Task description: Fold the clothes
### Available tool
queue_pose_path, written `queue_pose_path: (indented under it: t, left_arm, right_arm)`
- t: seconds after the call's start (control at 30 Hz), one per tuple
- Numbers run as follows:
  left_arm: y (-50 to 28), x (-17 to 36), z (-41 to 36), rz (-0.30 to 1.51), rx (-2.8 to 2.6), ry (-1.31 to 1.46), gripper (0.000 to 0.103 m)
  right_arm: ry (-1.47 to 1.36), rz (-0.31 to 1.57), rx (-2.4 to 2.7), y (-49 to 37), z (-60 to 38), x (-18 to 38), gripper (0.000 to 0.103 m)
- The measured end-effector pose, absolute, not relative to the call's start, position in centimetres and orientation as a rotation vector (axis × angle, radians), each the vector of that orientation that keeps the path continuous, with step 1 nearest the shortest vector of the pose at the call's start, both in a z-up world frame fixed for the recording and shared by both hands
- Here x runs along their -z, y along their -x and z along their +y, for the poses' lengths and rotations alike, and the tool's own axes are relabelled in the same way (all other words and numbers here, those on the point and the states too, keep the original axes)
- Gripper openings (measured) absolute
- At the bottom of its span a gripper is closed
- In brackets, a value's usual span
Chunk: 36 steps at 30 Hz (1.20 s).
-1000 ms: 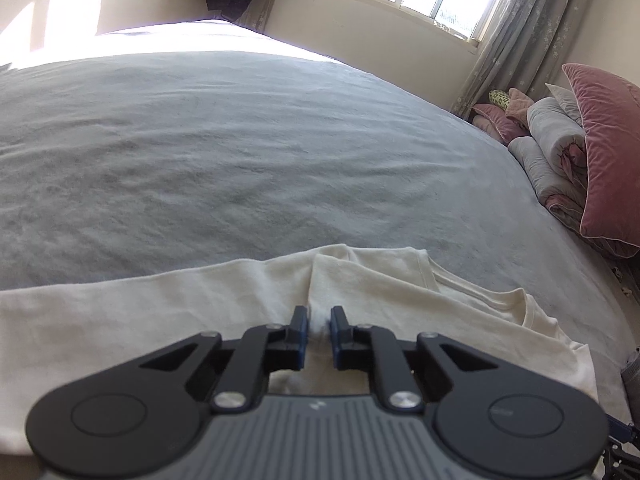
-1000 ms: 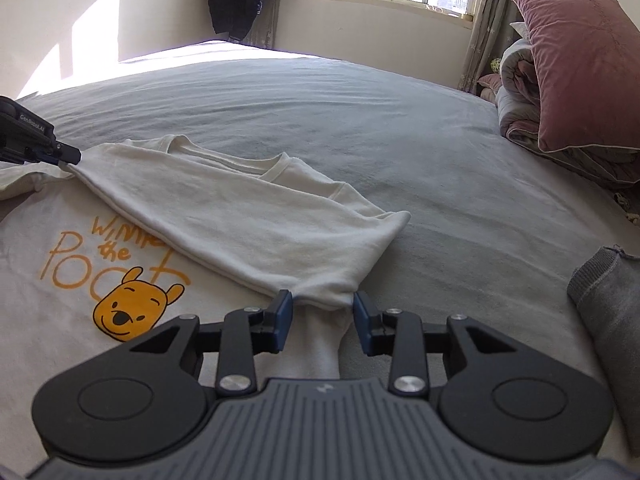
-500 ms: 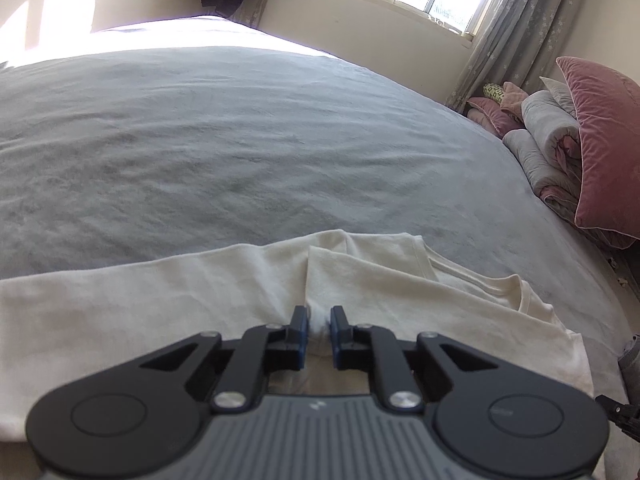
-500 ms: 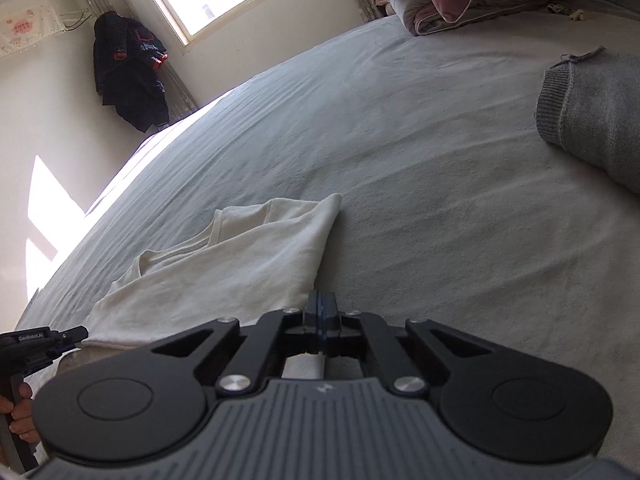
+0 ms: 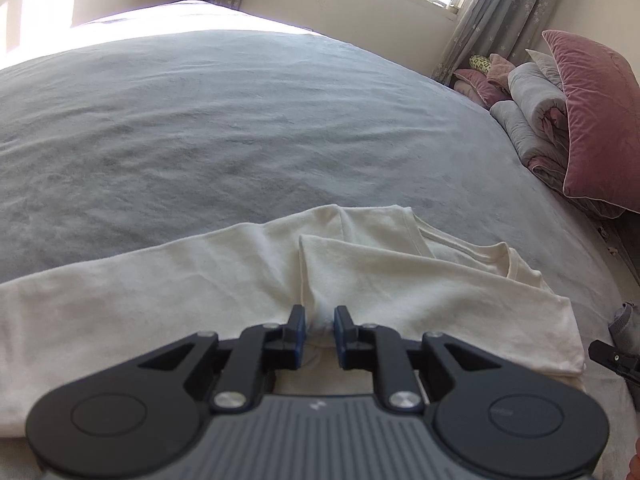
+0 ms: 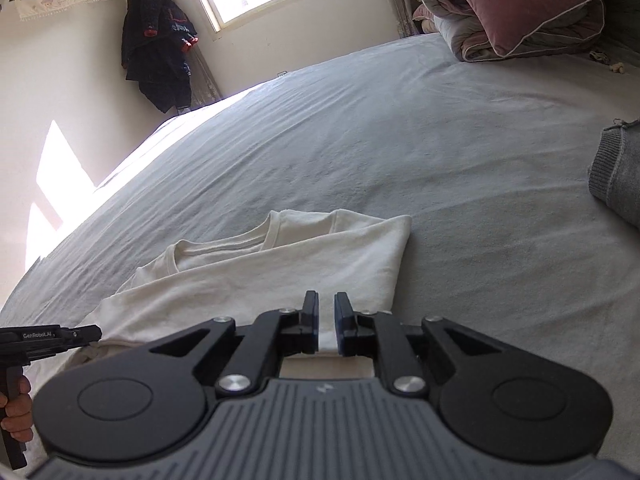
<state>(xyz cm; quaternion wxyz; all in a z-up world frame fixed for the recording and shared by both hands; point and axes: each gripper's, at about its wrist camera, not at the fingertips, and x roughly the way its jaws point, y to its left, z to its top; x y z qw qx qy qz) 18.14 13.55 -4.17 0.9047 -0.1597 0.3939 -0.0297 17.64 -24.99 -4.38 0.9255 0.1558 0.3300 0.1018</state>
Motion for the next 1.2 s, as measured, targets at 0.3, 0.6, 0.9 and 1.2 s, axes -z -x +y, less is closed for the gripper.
queue_pose_path:
  t: [0.3, 0.6, 0.9, 1.2]
  left_arm:
    - [-12.4, 3.3, 19.6, 0.895, -0.140, 0.516, 0.041]
    - [-4.6, 4.5, 25.6, 0.705, -0.718, 0.728, 0.056]
    - [-2.9, 6.0, 30.2, 0.565, -0.904, 0.821, 0.047]
    - [-3.3, 3.6, 29.6, 0.425, -0.856, 0.697, 0.006]
  right_arm:
    - [-0.287, 0.672, -0.330, -17.1, -19.7, 4.6, 0.044]
    - [-0.264, 0.669, -0.392, -16.2, -16.5, 4.1, 0.044]
    - [-0.230, 0.667, -0.417, -15.8, -14.5, 3.5, 0.044]
    - [-0.245, 0.681, -0.514, -18.0, -10.4, 3.5, 0.044]
